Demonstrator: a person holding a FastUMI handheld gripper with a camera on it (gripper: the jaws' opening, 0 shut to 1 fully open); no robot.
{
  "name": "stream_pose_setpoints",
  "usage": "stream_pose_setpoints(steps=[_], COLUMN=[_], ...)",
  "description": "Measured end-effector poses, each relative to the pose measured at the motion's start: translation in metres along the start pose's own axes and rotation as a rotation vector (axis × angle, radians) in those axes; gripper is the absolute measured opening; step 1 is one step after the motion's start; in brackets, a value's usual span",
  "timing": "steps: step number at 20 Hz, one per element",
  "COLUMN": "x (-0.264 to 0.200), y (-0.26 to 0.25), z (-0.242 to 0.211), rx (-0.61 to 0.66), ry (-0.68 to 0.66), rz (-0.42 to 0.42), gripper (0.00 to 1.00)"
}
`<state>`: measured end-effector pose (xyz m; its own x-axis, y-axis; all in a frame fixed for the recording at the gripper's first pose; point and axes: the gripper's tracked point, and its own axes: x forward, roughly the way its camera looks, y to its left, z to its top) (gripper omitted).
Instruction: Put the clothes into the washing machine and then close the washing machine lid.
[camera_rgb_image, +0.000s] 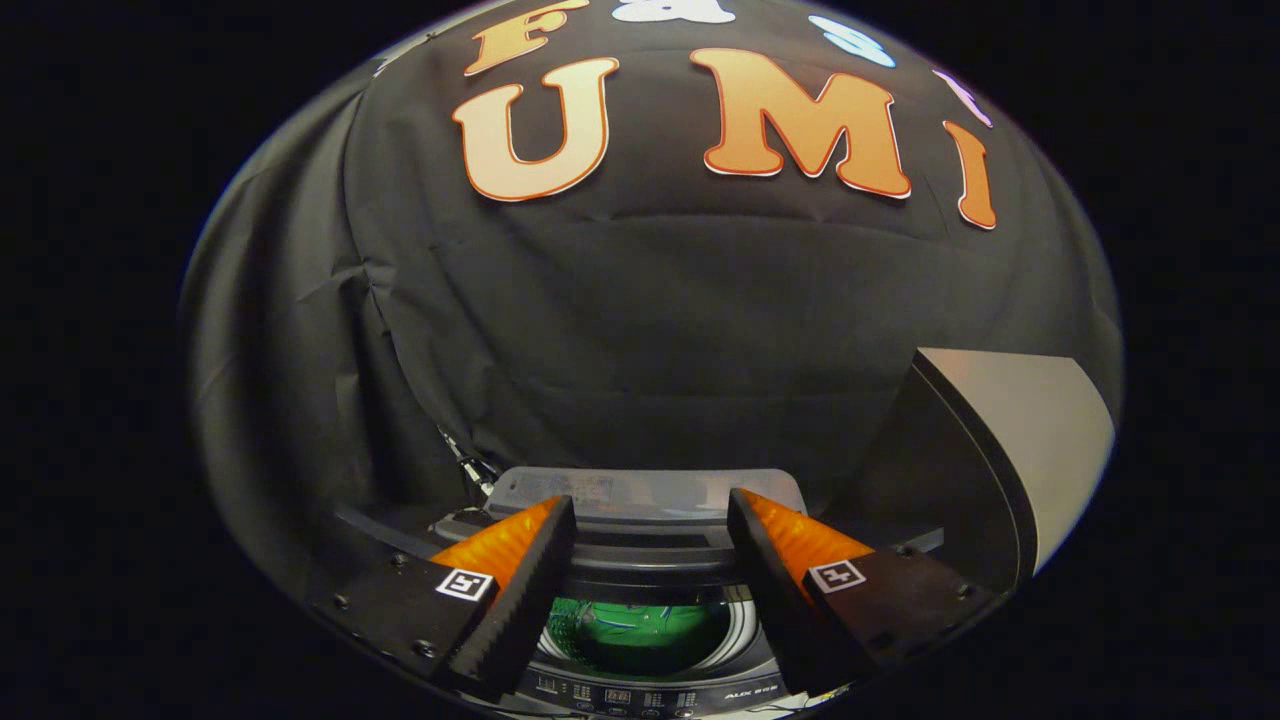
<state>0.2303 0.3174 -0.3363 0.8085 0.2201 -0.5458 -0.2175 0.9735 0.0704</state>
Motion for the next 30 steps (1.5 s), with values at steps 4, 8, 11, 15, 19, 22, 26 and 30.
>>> stream_pose_setpoints(steps=[4,8,11,15,19,22,26,30], x=[0.014,0.020,0.028,0.034,0.021,0.002,-0.038,-0.086], y=[-0.002,-0.001,-0.001,-0.001,0.002,0.007,0.008,-0.001], z=[-0.039,-0.082,-0.112,-0.138,-0.123,-0.095,-0.039,0.019], rx=[0.032,0.035,0.047,0.049,0.045,0.037,0.038,0.023], ry=[0.091,0.169,0.216,0.266,0.235,0.183,0.074,-0.043], rz=[0.009,0.010,0.008,0.011,0.025,0.045,0.066,0.071], gripper=[0.98,0.99,0.99,0.98,0.99,0.98,0.98,0.98])
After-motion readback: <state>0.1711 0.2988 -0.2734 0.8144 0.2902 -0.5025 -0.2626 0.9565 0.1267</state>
